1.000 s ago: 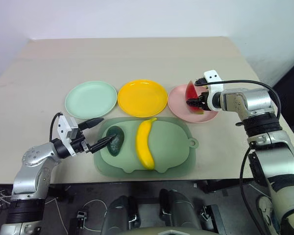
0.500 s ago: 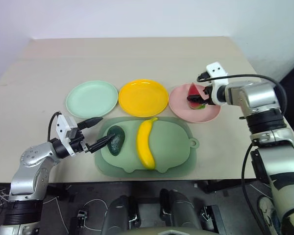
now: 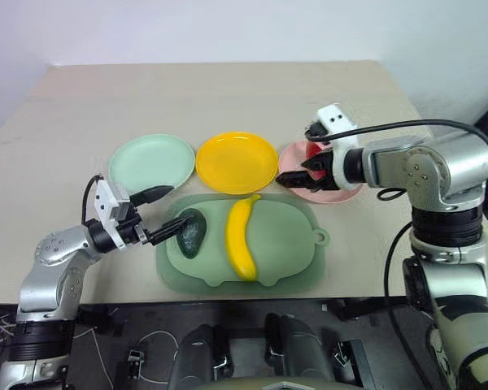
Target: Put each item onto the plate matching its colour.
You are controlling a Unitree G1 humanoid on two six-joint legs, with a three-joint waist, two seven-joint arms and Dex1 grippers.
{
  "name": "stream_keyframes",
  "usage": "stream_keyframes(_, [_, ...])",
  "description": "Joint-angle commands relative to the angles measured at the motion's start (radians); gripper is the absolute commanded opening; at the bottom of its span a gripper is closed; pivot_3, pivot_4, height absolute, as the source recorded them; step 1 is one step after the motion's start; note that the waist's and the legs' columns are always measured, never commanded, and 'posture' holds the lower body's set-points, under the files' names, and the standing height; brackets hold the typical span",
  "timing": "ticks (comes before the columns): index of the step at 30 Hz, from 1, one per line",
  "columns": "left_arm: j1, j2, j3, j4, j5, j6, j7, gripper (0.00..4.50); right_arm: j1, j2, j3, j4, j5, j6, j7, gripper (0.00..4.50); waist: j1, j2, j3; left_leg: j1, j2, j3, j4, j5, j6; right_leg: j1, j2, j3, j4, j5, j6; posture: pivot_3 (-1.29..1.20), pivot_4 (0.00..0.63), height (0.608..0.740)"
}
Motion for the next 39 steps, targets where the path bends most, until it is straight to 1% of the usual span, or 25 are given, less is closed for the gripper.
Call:
stream_keyframes(1, [-0.007,0.022,0.006,-0.029,-0.028,0.021,-0.022,4.50,0.039,0.070,-0.040,-0.010,0.165,0.007,-0.119,4.46,0.000,0.000,0.000,0.000,0.000,0.000,0.000,0.000,0.000,0.000,0.000,0.000,0.000,0.000,0.001,0.00,0.150,0.696])
stream_keyframes(4, [-0.005,0.035,0.001,-0.040,-0.026,0.034,-0.036,4.50,0.051,0.138,-0.040,0.050,0.308,0.007,-0.251,4.46,-0.002,0.000,0.000,0.000,0.000,0.000,0.000,0.000,0.000,0.000,0.000,0.000,0.000,0.001,0.002,0.00,0.150,0.696])
stream_keyframes(5, [-0.007,0.036,-0.001,-0.039,-0.023,0.035,-0.037,4.50,0.049,0.145,-0.039,0.068,0.350,0.007,-0.293,4.46,-0.002,0.000,0.000,0.000,0.000,0.000,0.000,0.000,0.000,0.000,0.000,0.000,0.000,0.001,0.002,0.00,0.150,0.696])
stream_keyframes(9, [-0.013,0.037,0.002,-0.041,-0.025,0.044,-0.033,4.50,0.019,0.213,-0.054,0.230,0.528,0.007,-0.532,4.46,-0.003,0.000,0.000,0.000,0.000,0.000,0.000,0.000,0.000,0.000,0.001,0.000,0.001,0.002,0.002,0.00,0.150,0.696])
stream_keyframes(11, [-0.016,0.036,0.002,-0.039,-0.024,0.046,-0.032,4.50,0.003,0.218,-0.058,0.285,0.623,0.007,-0.633,4.46,-0.002,0.000,0.000,0.000,0.000,0.000,0.000,0.000,0.000,0.000,0.001,0.000,0.001,0.002,0.003,0.00,0.150,0.696])
stream_keyframes(14, [-0.019,0.034,0.000,-0.037,-0.021,0.044,-0.028,4.50,-0.017,0.189,-0.015,0.353,0.767,0.007,-0.745,4.46,-0.001,0.000,0.000,0.000,0.000,0.001,0.000,0.000,0.000,0.000,0.001,0.000,0.001,0.002,0.003,0.00,0.150,0.696])
stream_keyframes(17, [-0.012,0.031,-0.002,-0.040,-0.019,0.039,-0.027,4.50,-0.028,0.202,0.002,0.424,0.899,0.007,-0.891,4.46,-0.003,0.000,0.000,0.001,0.000,0.000,0.000,0.000,0.000,0.001,0.001,0.000,0.001,0.002,0.003,0.00,0.150,0.696])
stream_keyframes(20, [-0.013,0.027,-0.005,-0.039,-0.017,0.037,-0.024,4.50,-0.041,0.229,0.007,0.475,0.990,0.007,-1.024,4.46,-0.005,0.000,0.000,0.001,0.000,0.000,0.000,0.000,0.000,0.001,0.001,0.000,0.001,0.002,0.003,0.00,0.150,0.696])
stream_keyframes(23, [-0.016,0.025,-0.009,-0.034,-0.015,0.032,-0.022,4.50,-0.067,0.272,-0.016,0.539,1.056,0.007,-1.157,4.46,-0.007,0.000,0.000,0.001,0.000,0.000,0.000,0.000,0.000,0.001,0.002,0.000,0.002,0.002,0.003,0.00,0.150,0.696])
stream_keyframes(25, [-0.019,0.024,-0.012,-0.030,-0.014,0.029,-0.019,4.50,-0.076,0.279,-0.013,0.569,1.117,-0.005,-1.227,4.46,-0.009,0.000,0.000,0.001,0.000,0.001,0.000,0.000,0.000,0.001,0.002,0.000,0.002,0.002,0.003,0.00,0.150,0.696])
stream_keyframes(28, [-0.017,0.023,-0.011,-0.026,-0.016,0.023,-0.018,4.50,-0.075,0.278,0.035,0.589,1.280,-0.085,-1.388,4.46,-0.005,0.000,0.000,0.001,0.000,0.001,0.000,0.000,0.000,0.002,0.002,0.000,0.002,0.002,0.003,0.00,0.150,0.696])
stream_keyframes(31, [-0.011,0.021,-0.008,-0.020,-0.015,0.015,-0.018,4.50,-0.063,0.262,0.115,0.566,1.433,-0.163,-1.508,4.46,-0.005,0.000,0.000,0.002,0.000,0.001,0.000,0.000,0.000,0.002,0.002,0.000,0.002,0.002,0.003,0.00,0.150,0.696])
stream_keyframes(34, [-0.012,0.019,-0.009,-0.016,-0.013,0.010,-0.016,4.50,-0.044,0.273,0.137,0.556,1.459,-0.197,-1.572,4.46,-0.006,0.000,0.000,0.002,0.000,0.001,0.000,0.000,0.000,0.002,0.003,0.000,0.002,0.002,0.003,0.00,0.150,0.696])
stream_keyframes(39, [-0.015,0.015,-0.014,-0.012,-0.009,0.004,-0.011,4.50,-0.012,0.320,0.106,0.547,1.459,-0.251,-1.684,4.46,-0.003,0.000,-0.001,0.003,0.000,0.001,0.000,0.000,0.000,0.003,0.004,0.001,0.002,0.002,0.004,0.00,0.150,0.696])
